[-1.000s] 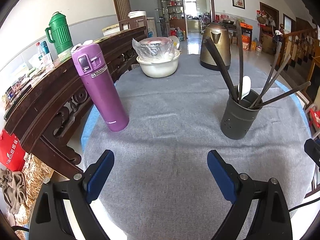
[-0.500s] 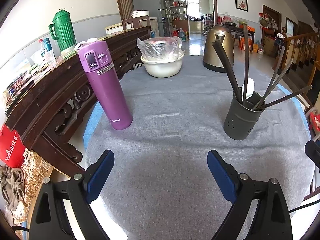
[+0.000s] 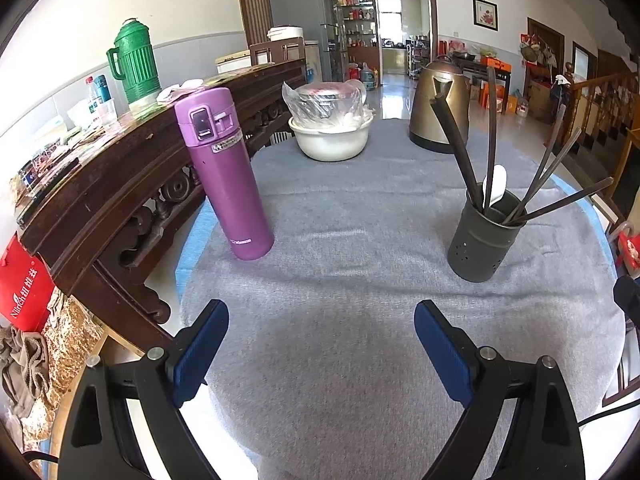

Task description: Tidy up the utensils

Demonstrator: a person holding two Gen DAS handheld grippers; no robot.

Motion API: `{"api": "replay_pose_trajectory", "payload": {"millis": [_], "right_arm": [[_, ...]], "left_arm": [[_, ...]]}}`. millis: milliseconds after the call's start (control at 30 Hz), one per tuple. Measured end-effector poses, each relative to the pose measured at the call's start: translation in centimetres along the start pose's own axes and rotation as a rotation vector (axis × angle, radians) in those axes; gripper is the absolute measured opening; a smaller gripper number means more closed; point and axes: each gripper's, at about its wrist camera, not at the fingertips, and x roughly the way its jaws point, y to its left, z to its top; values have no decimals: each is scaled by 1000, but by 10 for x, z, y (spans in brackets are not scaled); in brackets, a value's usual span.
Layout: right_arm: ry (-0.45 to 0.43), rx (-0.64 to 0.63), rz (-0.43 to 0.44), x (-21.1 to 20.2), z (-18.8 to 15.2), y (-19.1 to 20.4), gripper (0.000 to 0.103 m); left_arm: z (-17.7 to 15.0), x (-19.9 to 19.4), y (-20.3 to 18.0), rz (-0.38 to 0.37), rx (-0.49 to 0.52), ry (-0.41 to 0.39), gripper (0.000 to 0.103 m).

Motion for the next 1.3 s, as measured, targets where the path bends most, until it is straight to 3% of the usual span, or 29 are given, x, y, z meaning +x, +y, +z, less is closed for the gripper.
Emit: {"api": "replay_pose_trajectory", "payload": {"millis": [533, 1300], "right_arm": [[-49, -14, -10, -32, -1, 9, 66], [-118, -8, -2, -95, -14, 10, 66]], "left_arm": [[-7, -37, 4, 1, -4, -64, 94], [-26, -124, 2, 31, 10, -198, 94]]}}
